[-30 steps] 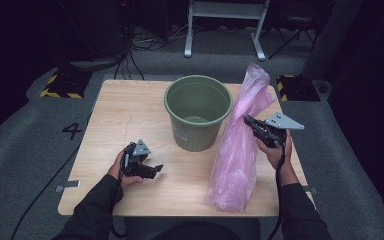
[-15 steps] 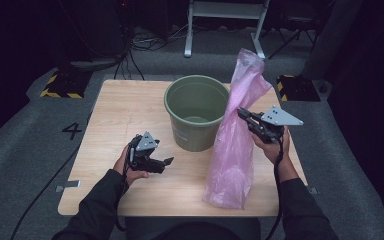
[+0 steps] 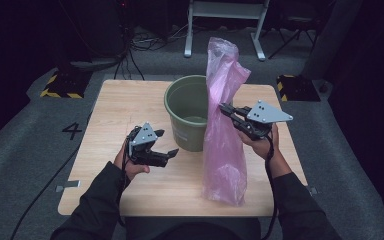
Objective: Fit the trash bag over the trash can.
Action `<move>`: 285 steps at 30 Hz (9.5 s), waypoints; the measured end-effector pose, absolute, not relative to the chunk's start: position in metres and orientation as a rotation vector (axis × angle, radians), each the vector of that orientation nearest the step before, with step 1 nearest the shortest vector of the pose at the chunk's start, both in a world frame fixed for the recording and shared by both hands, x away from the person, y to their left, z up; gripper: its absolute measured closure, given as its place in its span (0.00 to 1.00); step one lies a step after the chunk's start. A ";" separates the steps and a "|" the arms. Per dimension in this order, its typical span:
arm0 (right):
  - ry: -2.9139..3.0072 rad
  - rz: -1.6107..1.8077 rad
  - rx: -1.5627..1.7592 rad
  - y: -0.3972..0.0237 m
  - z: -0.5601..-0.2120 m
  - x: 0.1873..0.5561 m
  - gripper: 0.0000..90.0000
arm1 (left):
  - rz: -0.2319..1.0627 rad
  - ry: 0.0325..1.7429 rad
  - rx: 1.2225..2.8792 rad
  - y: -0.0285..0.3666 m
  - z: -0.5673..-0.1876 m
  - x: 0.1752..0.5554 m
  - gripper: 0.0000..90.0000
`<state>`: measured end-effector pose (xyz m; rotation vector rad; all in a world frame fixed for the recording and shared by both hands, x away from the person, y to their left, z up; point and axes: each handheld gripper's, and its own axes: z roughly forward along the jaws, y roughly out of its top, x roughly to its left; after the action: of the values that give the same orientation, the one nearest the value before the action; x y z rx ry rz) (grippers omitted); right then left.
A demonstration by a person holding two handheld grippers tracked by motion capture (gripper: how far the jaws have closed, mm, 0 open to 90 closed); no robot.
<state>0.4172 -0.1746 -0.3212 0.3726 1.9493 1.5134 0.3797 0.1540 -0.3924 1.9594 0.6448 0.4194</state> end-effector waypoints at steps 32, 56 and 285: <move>2.060 1.492 0.372 -0.138 -0.350 0.432 0.97 | 0.459 0.658 2.043 0.073 -0.412 0.389 0.51; 2.158 1.363 0.496 -0.138 -0.340 0.449 0.61 | 0.566 0.432 1.982 0.100 -0.399 0.364 0.98; 2.077 1.370 0.368 -0.179 -0.338 0.378 1.00 | 0.710 0.513 1.898 0.123 -0.348 0.353 0.96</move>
<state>0.3776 -0.1790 -0.3382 0.3675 2.0767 1.3702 0.3534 0.1235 -0.3477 1.8980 0.5132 0.7099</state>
